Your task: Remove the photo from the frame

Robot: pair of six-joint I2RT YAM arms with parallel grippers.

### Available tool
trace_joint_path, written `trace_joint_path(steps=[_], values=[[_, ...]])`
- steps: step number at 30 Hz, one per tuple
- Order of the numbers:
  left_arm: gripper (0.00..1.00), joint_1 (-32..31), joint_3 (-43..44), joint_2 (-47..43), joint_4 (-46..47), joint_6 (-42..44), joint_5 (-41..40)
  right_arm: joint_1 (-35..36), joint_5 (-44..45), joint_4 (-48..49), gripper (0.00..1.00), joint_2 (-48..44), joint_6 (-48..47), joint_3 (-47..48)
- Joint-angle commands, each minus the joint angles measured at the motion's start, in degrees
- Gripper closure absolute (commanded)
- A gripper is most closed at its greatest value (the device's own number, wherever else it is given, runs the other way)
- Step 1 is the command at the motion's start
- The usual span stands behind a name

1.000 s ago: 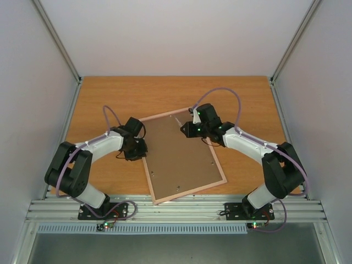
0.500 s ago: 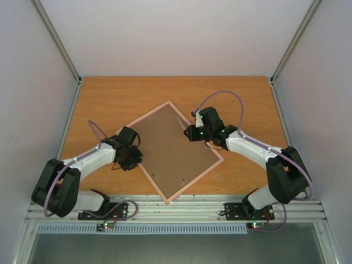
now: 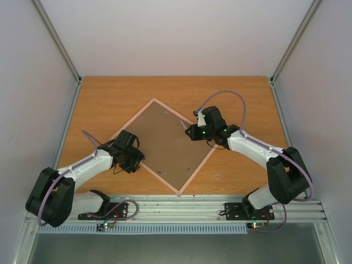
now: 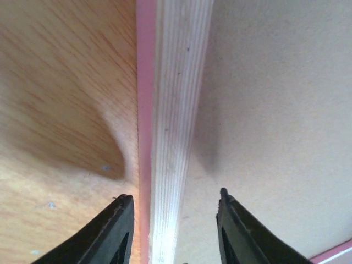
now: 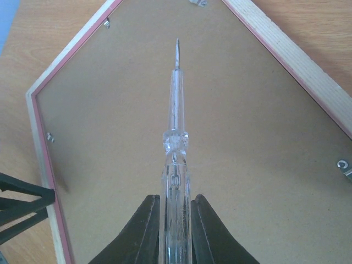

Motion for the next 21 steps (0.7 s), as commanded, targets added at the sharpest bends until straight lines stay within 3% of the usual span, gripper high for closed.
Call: trace_joint_path(steps=[1, 6, 10, 16, 21], values=[[0.52, -0.17, 1.00, -4.55, -3.63, -0.30, -2.56, -0.85, -1.73, 1.03, 0.99, -0.10, -0.86, -0.20], [0.36, 2.60, 7.71, -4.83, -13.21, 9.99, -7.48, -2.03, -3.11, 1.12, 0.99, 0.50, -1.38, 0.05], [0.28, 5.90, 18.51, 1.39, -20.39, 27.54, -13.52, -2.76, -4.58, 1.27, 0.99, 0.97, -1.28, 0.05], [0.11, 11.28, 33.23, 11.64, -20.28, 54.25, -19.31, -3.44, -6.14, 1.38, 0.99, 1.56, -2.18, -0.06], [0.07, 15.38, 40.72, 20.68, -17.75, 69.06, -14.40, -3.80, -7.51, 1.77, 0.99, 1.68, -2.55, -0.46]])
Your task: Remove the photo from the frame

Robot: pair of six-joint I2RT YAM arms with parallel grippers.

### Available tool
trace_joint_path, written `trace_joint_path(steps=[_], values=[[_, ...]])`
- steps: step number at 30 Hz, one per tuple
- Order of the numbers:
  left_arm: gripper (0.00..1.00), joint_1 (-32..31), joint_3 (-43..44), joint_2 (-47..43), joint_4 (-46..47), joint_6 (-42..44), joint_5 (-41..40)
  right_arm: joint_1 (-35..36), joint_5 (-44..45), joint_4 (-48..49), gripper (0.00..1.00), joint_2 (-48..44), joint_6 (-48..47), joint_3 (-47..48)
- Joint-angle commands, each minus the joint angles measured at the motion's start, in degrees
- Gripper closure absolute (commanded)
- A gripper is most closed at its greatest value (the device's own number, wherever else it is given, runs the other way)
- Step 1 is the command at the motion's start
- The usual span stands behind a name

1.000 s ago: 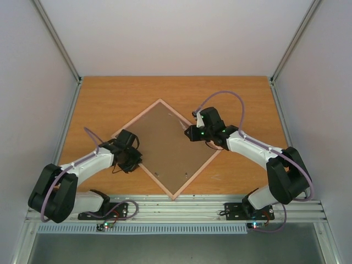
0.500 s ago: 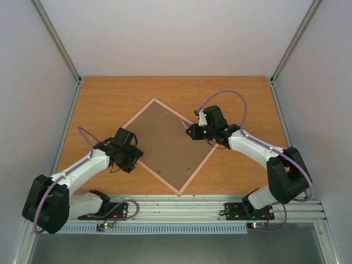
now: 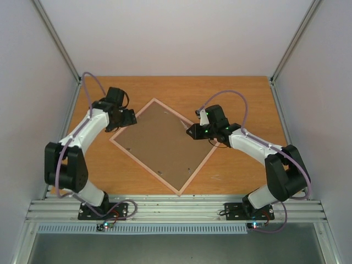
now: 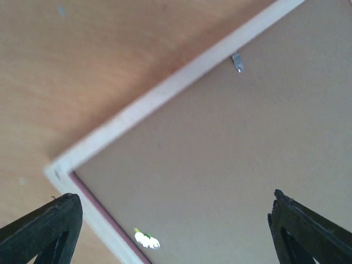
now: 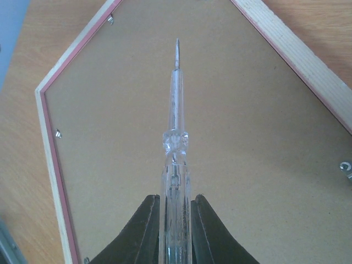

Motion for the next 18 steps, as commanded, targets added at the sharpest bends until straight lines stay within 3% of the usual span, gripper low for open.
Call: trace_joint_path(steps=[1, 9, 18], values=[[0.07, 2.46, 5.69, 7.57, 1.43, 20.40, 1.26, -0.63, -2.04, 1.45, 0.99, 0.36, -1.43, -0.50], [0.08, 3.34, 13.47, 21.19, 2.44, 28.89, 4.59, -0.73, -3.36, 1.25, 0.99, -0.20, -1.63, -0.75], [0.25, 3.93, 18.85, 29.31, -0.12, 30.57, 4.70, -0.69, -5.19, 0.99, 0.99, -0.19, -2.27, -1.10]])
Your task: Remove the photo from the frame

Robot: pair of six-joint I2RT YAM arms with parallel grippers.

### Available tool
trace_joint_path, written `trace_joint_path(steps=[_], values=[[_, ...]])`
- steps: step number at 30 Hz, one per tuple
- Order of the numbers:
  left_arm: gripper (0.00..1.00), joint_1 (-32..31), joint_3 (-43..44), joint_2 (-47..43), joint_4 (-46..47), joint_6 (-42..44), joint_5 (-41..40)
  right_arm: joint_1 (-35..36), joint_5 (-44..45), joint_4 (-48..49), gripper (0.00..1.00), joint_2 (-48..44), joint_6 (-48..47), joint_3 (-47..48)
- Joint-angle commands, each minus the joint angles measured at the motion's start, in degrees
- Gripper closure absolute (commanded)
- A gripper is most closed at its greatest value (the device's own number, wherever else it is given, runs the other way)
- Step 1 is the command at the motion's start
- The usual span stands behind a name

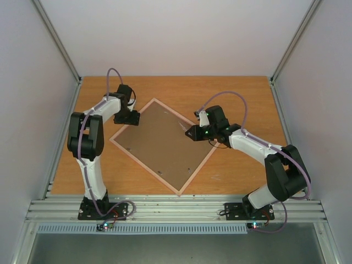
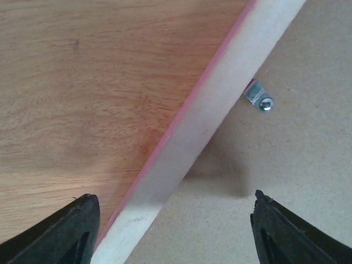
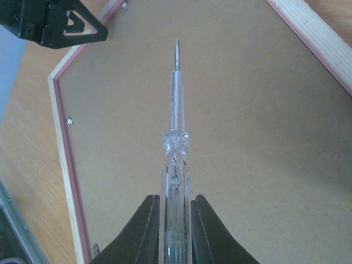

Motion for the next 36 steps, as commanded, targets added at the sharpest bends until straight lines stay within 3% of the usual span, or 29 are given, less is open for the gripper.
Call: trace_joint_path(steps=[1, 8, 13, 27, 36], values=[[0.27, 0.38, 2.47, 1.75, -1.24, 2.39, 1.20, -0.44, -1.80, 0.83, 0.99, -0.30, -1.15, -0.55], [0.50, 0.40, 0.94, 1.76, -2.37, 1.49, 2.56, -0.40, -3.06, 1.01, 0.99, 0.14, -1.14, -0.20], [0.60, 0.36, 0.44, 1.85, -4.12, 0.06, 4.10, -0.35, -3.89, 0.76, 0.99, 0.36, -1.05, -0.14], [0.73, -0.42, -7.08, -2.67, -7.84, -8.22, 7.84, 0.88, -6.24, -0.11, 0.99, 0.16, -1.40, -0.56], [0.83, -1.25, -15.84, -8.06, -3.82, -16.88, 11.98, 2.87, -7.62, -1.38, 0.99, 2.33, -2.79, 1.75]])
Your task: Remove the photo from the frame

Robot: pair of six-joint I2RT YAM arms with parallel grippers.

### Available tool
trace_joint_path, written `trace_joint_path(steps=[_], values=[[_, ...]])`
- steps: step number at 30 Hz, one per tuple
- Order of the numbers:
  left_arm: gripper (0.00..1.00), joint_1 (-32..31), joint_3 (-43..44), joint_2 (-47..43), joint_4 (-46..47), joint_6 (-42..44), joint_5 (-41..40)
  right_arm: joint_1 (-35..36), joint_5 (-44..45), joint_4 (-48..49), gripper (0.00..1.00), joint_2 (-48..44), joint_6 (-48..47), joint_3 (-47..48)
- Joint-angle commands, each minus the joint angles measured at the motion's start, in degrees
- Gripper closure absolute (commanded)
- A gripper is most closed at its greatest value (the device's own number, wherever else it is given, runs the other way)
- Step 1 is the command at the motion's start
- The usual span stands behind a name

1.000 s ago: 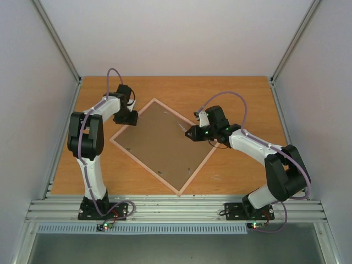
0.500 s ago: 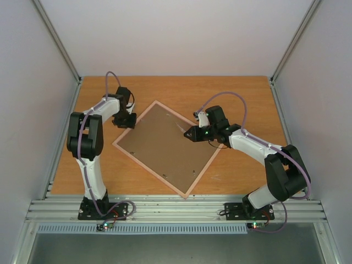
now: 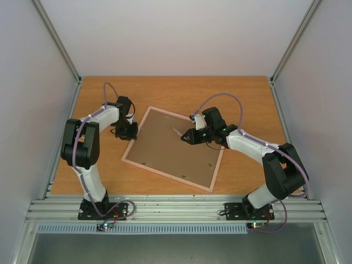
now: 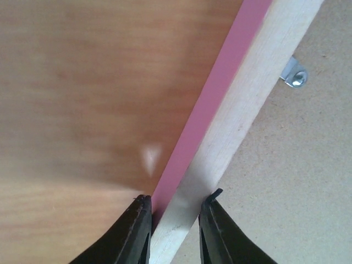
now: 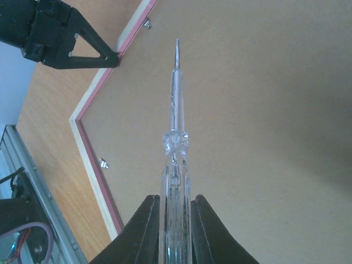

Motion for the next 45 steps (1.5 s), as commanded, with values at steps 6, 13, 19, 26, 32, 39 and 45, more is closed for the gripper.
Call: trace_joint_path(steps=[6, 13, 19, 26, 32, 39, 45], values=[[0.82, -2.27, -8.95, -6.05, 1.95, -11.75, 2.56, 3.02, -3.38, -2.46, 0.99, 4.90, -2.93, 5.06], [0.83, -6.84, -13.25, -10.03, 3.74, -16.38, 2.10, 5.63, -4.95, -4.08, 0.99, 8.91, -4.19, 8.83], [0.83, -9.05, -15.93, -12.99, 4.19, -18.26, 2.08, 7.78, -6.11, -6.00, 0.99, 13.16, -5.14, 12.26], [0.83, -10.42, -18.11, -14.06, 4.84, -18.67, 2.70, 9.93, -7.31, -7.04, 0.99, 17.91, -5.51, 15.43], [0.84, -11.52, -18.50, -14.46, 5.19, -18.77, 2.62, 11.20, -7.78, -6.79, 0.99, 21.06, -5.52, 17.46], [0.84, -11.78, -19.10, -14.64, 5.46, -19.02, 2.88, 11.67, -8.30, -6.57, 0.99, 24.61, -5.43, 19.85], [0.84, -11.84, -19.64, -14.89, 5.79, -19.11, 3.15, 11.85, -9.31, -6.45, 0.99, 26.57, -5.34, 21.22]])
